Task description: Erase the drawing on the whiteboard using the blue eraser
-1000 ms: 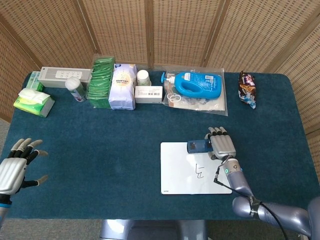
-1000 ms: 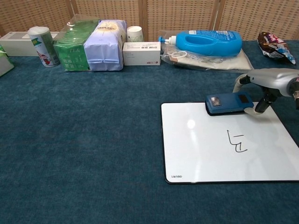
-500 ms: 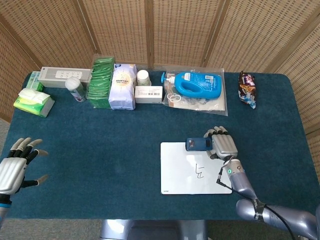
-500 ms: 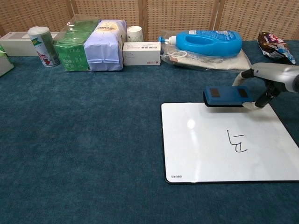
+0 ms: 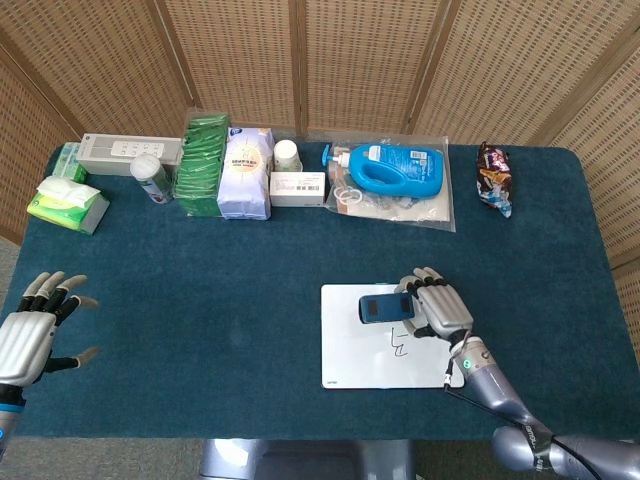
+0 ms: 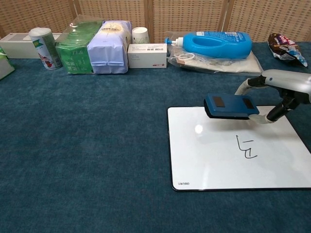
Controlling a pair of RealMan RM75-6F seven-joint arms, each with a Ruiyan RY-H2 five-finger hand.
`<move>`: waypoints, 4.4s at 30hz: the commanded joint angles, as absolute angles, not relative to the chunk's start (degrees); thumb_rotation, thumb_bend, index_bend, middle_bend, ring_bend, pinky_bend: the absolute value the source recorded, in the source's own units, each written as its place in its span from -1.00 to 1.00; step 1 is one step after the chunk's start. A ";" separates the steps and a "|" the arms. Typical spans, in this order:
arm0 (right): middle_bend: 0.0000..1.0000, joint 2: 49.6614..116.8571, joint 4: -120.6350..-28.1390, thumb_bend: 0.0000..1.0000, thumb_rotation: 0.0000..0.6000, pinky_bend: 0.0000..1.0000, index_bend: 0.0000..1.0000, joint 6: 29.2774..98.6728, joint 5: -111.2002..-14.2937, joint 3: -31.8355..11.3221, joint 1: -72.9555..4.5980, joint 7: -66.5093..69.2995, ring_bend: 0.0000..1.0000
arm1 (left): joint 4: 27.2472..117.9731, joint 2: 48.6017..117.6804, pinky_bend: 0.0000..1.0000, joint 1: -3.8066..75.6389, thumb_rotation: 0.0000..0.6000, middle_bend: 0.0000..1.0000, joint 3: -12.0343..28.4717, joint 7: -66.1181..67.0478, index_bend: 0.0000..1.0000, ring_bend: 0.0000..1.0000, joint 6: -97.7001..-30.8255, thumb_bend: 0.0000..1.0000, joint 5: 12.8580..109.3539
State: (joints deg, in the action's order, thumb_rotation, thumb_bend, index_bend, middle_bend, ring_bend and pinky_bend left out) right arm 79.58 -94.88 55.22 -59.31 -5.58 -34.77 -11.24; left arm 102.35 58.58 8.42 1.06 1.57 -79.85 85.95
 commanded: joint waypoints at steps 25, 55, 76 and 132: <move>-1.00 79.46 -91.51 -0.25 1.00 -1.00 0.27 57.29 -71.91 -0.76 -29.84 -5.95 -1.00 | 103.88 57.93 -1.00 8.32 1.00 -0.66 0.76 2.35 -0.27 -0.82 -80.34 -0.65 86.81; -1.00 81.60 -86.71 -0.26 1.00 -1.00 0.30 53.13 -74.34 0.50 -30.37 -8.81 -1.00 | 105.21 57.14 -1.00 7.80 1.00 -0.67 0.59 3.32 -0.28 -0.82 -81.42 -0.65 87.42; -1.00 77.09 -91.71 -0.26 1.00 -1.00 0.22 53.42 -71.95 -0.56 -29.68 -11.58 -1.00 | 104.96 57.68 -1.00 7.97 1.00 -0.67 0.54 3.22 -0.28 -0.82 -81.11 -0.65 87.72; -1.00 76.12 -92.67 -0.24 1.00 -1.00 -0.56 49.65 -66.80 -1.05 -31.85 -15.75 -1.00 | 105.11 57.32 -1.00 7.63 1.00 -0.67 0.46 3.27 -0.28 -0.82 -81.82 -0.65 88.22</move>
State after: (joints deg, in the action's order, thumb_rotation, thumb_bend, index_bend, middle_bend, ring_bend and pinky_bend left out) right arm 76.22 -92.53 49.79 -66.96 -1.05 -31.75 -15.63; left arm 105.11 57.32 7.63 0.46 3.27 -81.82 88.22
